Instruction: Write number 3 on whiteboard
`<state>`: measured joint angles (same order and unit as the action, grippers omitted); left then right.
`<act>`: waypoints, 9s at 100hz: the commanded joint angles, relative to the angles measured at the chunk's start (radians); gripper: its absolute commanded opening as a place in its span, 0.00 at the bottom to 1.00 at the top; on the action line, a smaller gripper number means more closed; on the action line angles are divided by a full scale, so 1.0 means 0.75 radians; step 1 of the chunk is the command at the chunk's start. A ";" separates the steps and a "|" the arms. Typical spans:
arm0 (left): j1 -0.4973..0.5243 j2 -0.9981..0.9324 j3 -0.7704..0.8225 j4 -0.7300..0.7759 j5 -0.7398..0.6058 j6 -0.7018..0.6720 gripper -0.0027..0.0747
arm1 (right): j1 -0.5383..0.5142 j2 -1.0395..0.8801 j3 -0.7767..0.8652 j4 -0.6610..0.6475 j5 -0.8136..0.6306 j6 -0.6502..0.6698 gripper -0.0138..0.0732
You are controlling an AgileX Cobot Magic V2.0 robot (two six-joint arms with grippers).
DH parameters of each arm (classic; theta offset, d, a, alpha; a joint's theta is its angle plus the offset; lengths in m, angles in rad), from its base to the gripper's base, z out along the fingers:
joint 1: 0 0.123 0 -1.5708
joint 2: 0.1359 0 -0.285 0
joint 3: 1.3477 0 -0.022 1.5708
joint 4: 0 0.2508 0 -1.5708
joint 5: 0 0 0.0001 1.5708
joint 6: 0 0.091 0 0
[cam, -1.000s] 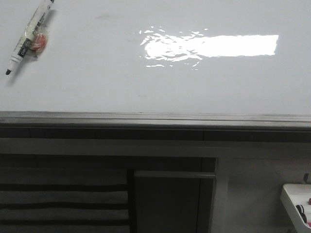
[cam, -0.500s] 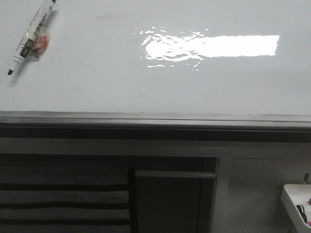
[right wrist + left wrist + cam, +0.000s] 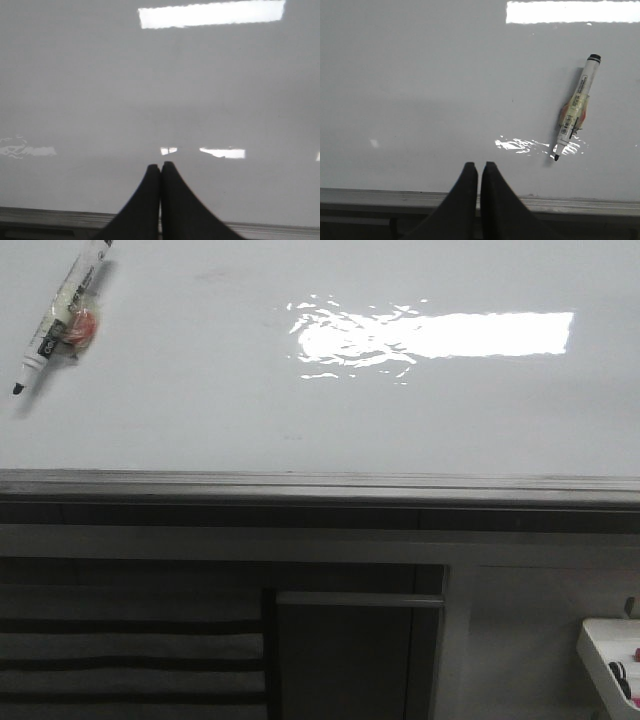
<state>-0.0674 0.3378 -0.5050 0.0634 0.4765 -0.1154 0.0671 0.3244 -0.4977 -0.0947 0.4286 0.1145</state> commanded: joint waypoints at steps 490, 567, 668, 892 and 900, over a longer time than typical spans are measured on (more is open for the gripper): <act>-0.598 1.268 -0.818 -0.920 0.794 1.732 0.02 | 0.645 1.427 -0.977 1.233 0.695 -1.829 0.35; -0.525 1.154 -0.846 -0.883 0.686 1.635 0.53 | 0.640 1.321 -0.977 0.997 0.580 -1.644 0.12; -0.013 0.449 -0.297 -1.144 0.308 1.501 0.52 | 0.297 0.816 -0.452 0.948 0.140 -0.933 0.12; -0.185 0.568 -0.398 -1.166 0.439 1.629 0.52 | 0.691 1.217 -0.864 0.695 0.431 -1.066 0.12; -0.272 0.652 -0.440 -1.166 0.477 1.684 0.52 | 0.719 1.187 -0.864 0.695 0.414 -1.194 0.12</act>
<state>-0.2096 0.7684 -0.7746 -0.7591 0.8331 1.1025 0.5910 1.2638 -1.1083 0.4126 0.7810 -0.6733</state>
